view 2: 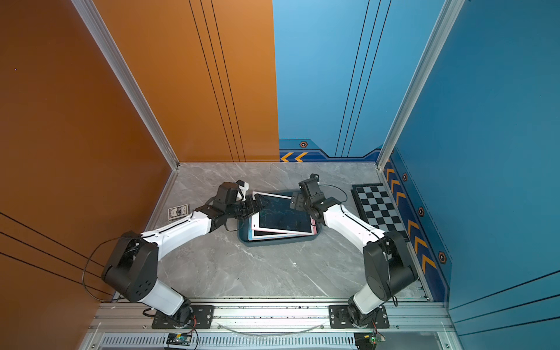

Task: Take out the writing tablet from the storage box
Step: Pick up the writing tablet from the storage box.

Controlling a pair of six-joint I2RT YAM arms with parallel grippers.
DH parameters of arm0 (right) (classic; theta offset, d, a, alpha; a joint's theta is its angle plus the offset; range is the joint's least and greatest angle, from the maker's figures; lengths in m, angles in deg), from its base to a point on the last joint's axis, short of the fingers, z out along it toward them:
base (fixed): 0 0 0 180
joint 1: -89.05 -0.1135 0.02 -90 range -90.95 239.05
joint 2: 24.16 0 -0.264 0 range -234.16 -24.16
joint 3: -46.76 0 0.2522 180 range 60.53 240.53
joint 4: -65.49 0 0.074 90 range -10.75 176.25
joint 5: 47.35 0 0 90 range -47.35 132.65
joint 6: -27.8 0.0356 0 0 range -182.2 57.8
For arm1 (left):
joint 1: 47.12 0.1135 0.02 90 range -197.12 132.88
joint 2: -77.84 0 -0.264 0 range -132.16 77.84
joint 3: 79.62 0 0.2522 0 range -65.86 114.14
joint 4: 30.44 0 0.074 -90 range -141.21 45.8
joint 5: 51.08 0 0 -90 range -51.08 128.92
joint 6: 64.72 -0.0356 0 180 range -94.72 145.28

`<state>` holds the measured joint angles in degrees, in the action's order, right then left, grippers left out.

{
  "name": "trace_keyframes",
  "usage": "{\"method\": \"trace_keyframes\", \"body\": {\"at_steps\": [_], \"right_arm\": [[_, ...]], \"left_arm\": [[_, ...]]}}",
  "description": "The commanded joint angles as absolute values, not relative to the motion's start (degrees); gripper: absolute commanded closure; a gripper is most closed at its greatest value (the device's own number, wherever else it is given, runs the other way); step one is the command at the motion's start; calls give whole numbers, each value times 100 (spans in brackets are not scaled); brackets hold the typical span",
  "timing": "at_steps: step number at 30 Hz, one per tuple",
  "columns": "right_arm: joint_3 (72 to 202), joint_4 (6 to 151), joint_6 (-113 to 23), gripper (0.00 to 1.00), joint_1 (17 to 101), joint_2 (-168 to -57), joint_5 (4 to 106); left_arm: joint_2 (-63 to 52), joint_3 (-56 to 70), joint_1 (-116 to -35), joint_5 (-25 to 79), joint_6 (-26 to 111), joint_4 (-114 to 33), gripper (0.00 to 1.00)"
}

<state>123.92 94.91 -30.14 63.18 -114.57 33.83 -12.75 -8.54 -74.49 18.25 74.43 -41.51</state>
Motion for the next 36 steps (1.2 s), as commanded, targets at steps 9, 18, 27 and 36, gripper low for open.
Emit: {"method": "trace_keyframes", "body": {"at_steps": [9,18,27,36], "right_arm": [[12187,10070,-3132,4,6639,-11496,2657],[12297,10119,-3481,15,6787,-12007,2633],[12559,10156,-3591,34,6795,-12518,2804],[12765,10167,-3558,65,6778,-12782,3001]], "left_arm": [[-1611,-499,-7532,1515,7313,-4362,50],[-1479,-231,-7516,1795,6879,-5126,74],[-1397,-217,-7405,1681,6888,-5185,91],[-963,-144,-6876,1379,6904,-5105,100]]}}
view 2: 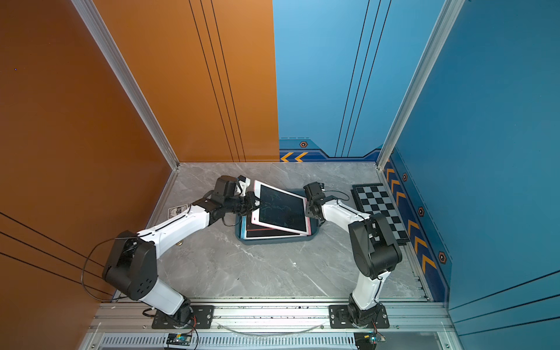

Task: Take out the writing tablet from the storage box
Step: Pick up the writing tablet from the storage box, then move the storage box to the center of the board.

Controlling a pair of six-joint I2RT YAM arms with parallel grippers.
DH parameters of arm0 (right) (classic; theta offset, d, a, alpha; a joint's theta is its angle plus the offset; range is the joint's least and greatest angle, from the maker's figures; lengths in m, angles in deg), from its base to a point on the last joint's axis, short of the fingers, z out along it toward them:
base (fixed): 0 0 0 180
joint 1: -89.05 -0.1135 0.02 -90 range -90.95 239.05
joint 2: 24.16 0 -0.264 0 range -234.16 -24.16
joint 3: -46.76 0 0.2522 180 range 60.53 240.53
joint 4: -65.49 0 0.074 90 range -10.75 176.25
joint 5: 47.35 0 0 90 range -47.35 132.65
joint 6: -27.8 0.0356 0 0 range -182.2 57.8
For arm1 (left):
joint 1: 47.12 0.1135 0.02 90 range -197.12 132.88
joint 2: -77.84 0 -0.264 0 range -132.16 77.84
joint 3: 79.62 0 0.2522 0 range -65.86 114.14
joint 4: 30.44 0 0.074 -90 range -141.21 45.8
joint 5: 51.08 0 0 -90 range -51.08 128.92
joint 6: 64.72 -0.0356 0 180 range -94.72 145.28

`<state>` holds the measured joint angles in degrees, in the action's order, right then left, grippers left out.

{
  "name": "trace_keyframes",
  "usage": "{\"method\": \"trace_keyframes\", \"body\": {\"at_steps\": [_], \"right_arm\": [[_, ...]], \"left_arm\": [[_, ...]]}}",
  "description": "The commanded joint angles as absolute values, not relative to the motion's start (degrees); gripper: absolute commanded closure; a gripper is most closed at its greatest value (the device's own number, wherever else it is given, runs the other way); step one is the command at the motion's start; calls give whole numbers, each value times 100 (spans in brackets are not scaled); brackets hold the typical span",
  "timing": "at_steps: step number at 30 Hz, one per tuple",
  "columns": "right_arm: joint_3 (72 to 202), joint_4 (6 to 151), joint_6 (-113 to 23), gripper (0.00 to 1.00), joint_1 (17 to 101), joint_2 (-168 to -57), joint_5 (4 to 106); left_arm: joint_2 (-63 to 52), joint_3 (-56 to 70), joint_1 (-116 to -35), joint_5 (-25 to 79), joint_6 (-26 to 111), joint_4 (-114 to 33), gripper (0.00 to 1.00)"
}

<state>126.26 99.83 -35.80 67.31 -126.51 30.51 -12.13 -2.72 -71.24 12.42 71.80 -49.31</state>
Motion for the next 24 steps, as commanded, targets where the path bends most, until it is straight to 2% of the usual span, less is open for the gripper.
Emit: {"method": "trace_keyframes", "body": {"at_steps": [1,11,24], "right_arm": [[12780,10169,-3535,66,6770,-12801,3003],[13305,10200,-2789,79,6480,-13341,3100],[14870,10259,-2340,81,5438,-14261,3053]], "left_arm": [[-928,-120,-6802,1325,6905,-5089,100],[-101,36,-6049,1366,6648,-5315,100],[459,120,-5173,1570,6345,-5378,100]]}}
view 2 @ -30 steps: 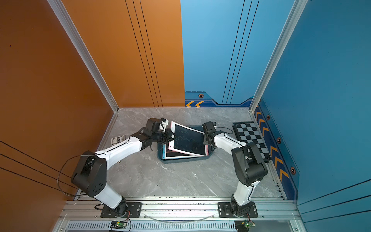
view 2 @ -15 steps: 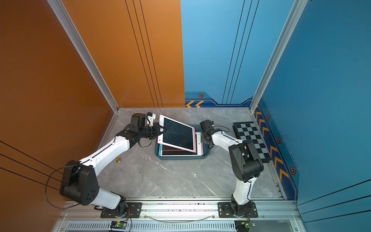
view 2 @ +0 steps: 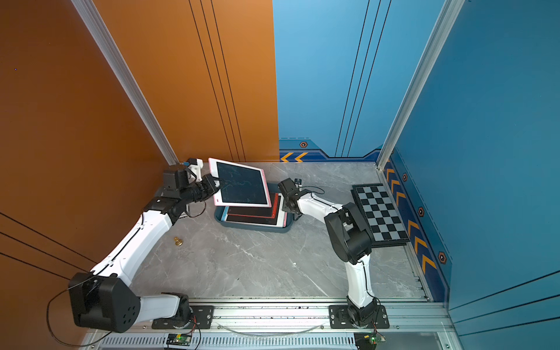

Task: Take out the writing tablet from the storage box
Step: Move the storage box to the center of the board.

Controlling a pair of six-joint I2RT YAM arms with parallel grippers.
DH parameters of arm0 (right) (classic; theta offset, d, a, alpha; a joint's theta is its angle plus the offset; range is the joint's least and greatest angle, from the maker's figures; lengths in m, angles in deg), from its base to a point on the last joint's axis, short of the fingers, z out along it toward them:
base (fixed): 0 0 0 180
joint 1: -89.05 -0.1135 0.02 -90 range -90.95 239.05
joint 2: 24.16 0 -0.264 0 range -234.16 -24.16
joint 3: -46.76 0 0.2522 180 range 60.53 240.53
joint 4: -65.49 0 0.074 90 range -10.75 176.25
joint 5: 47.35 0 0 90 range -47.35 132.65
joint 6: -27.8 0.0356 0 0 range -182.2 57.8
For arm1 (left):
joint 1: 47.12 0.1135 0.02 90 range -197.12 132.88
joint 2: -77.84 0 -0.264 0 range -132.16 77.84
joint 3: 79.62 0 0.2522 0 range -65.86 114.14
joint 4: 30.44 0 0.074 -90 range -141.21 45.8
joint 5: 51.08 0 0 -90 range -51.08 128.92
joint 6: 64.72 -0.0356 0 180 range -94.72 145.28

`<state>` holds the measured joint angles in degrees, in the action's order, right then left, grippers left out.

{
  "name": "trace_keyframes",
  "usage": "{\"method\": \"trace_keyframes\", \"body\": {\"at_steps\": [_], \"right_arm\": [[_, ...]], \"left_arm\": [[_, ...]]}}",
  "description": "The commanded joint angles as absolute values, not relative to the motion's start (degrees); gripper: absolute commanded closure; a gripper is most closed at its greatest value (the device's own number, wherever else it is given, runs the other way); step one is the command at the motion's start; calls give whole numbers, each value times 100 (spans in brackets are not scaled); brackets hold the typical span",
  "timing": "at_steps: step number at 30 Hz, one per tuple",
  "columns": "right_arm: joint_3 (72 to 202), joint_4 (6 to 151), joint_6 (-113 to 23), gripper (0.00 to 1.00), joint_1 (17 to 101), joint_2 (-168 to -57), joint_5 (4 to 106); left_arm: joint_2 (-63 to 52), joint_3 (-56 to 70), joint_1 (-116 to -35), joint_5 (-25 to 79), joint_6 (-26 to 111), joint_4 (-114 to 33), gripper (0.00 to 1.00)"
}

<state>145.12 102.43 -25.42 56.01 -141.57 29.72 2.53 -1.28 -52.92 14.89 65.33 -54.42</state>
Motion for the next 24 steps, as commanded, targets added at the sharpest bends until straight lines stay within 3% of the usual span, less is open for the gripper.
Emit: {"method": "trace_keyframes", "body": {"at_steps": [1,13,16,24], "right_arm": [[14961,10259,-2314,81,5412,-14432,3084],[16001,10106,-2803,76,5367,-14881,2933],[16167,10090,-3145,68,5417,-14774,2716],[15779,9899,-3768,33,5598,-13473,1866]], "left_arm": [[482,130,-5148,1613,6319,-5379,100],[682,217,-5002,1598,6168,-5385,100],[674,255,-5121,1490,6124,-5379,100],[158,1008,-5305,871,6109,-5376,100]]}}
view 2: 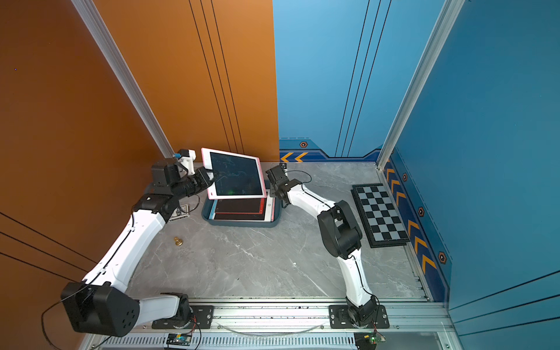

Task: Take out the writing tablet from the storage box
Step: Move the storage box to the center of the board.

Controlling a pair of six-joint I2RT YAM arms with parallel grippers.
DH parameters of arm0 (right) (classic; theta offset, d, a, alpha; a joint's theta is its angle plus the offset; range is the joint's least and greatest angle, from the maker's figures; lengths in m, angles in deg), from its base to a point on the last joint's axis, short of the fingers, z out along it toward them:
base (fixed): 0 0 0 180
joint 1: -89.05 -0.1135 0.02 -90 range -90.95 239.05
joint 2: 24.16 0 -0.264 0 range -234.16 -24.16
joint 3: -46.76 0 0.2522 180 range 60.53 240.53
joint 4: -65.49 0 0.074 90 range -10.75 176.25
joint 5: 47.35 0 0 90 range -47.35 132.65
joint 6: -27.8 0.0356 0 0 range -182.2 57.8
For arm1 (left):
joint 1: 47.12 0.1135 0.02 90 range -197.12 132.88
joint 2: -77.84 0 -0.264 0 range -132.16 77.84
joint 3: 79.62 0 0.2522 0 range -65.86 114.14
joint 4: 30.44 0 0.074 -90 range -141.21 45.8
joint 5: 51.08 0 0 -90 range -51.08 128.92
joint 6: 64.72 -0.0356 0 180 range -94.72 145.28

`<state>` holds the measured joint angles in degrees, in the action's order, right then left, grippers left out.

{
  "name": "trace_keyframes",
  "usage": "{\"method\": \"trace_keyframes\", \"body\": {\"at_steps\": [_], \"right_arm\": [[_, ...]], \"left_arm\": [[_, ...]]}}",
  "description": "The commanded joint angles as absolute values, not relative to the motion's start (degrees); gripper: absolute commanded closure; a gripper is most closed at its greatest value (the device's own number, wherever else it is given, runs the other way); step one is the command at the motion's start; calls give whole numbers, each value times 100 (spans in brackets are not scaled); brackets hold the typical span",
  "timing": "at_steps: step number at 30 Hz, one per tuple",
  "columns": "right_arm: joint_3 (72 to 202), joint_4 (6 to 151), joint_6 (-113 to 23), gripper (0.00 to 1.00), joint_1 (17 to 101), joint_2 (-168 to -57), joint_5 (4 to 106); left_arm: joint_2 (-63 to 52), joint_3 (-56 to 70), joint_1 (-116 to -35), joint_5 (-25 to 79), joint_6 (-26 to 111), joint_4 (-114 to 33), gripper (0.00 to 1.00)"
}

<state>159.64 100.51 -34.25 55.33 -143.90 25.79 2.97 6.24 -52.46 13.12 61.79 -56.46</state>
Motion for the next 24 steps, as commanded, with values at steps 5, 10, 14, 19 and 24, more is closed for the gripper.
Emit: {"method": "trace_keyframes", "body": {"at_steps": [5,10,14,19,24], "right_arm": [[14582,9267,-4160,16,5698,-12053,1235],[13748,8596,-4214,8,6296,-11070,1336],[13113,7988,-3924,5,6980,-10502,1808],[12658,7461,-3556,2,7610,-10217,2299],[13031,8039,-3705,0,7792,-10287,2604]], "left_arm": [[-65,1245,-5819,921,6113,-5311,100],[-59,1108,-6692,1495,6325,-5256,100],[-206,1026,-7624,2145,6615,-5259,100],[-571,935,-8714,2957,7102,-4969,100],[-1180,862,-9380,3387,7702,-4344,100]]}}
